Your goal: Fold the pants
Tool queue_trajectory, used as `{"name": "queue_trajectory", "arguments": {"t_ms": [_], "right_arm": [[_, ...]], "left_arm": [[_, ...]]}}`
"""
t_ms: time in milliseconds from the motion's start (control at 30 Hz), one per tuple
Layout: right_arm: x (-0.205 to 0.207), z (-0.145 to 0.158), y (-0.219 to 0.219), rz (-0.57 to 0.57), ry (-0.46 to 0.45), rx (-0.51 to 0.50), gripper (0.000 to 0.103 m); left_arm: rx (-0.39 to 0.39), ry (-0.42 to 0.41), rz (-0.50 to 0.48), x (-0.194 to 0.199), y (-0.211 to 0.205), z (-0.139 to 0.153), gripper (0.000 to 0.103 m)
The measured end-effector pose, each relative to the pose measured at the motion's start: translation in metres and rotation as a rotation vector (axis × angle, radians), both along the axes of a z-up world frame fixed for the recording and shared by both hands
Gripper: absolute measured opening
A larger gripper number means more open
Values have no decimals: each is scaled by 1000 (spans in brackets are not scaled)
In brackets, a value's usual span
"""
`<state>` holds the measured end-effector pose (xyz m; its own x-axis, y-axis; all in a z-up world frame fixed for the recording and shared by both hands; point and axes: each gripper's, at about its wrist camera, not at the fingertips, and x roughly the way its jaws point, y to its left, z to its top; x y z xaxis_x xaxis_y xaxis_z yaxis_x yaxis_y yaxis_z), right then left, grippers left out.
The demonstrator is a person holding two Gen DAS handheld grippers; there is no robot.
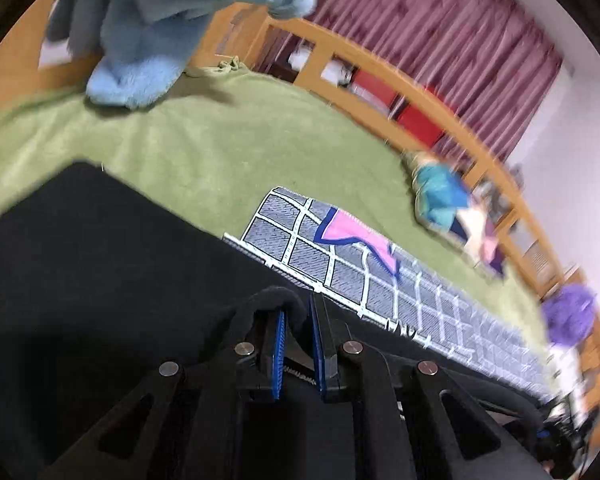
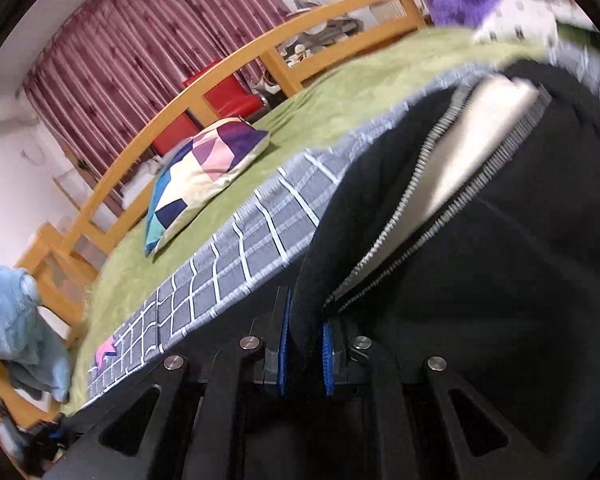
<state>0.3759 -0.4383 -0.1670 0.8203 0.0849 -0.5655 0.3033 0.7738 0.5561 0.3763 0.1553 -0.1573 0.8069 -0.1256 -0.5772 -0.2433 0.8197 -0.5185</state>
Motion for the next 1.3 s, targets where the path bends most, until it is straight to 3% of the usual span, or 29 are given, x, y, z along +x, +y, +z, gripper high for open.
{"name": "queue_trajectory", "arguments": {"t_ms": [67, 133, 300, 433, 600, 800, 1133, 1200, 1300], "right_arm": [[5, -8, -14, 18, -3, 112, 21], [8, -12, -18, 19, -23, 144, 24], [10, -13, -6, 28, 10, 75, 27], [12, -16, -7, 29, 26, 80, 29], [16, -12, 3, 45, 43, 23, 45], [17, -6, 18, 69, 56, -76, 56], [22, -2, 40, 121, 81, -193, 60], [21, -1, 42, 128, 77, -204, 60], [20, 1, 45, 139, 71, -213, 61]], "left_arm": [[-48, 29, -2, 5, 4, -3, 12], [-17, 18, -2, 4, 0, 1, 12], [111, 29, 16, 5, -16, 5, 12], [154, 42, 21, 7, -19, 7, 12], [188, 62, 23, 9, -23, 6, 13], [242, 72, 14, 11, -32, 7, 20], [317, 82, -14, 9, -52, 10, 46], [330, 81, -31, 9, -56, 10, 57], [362, 81, -48, 9, -63, 9, 60]]}}
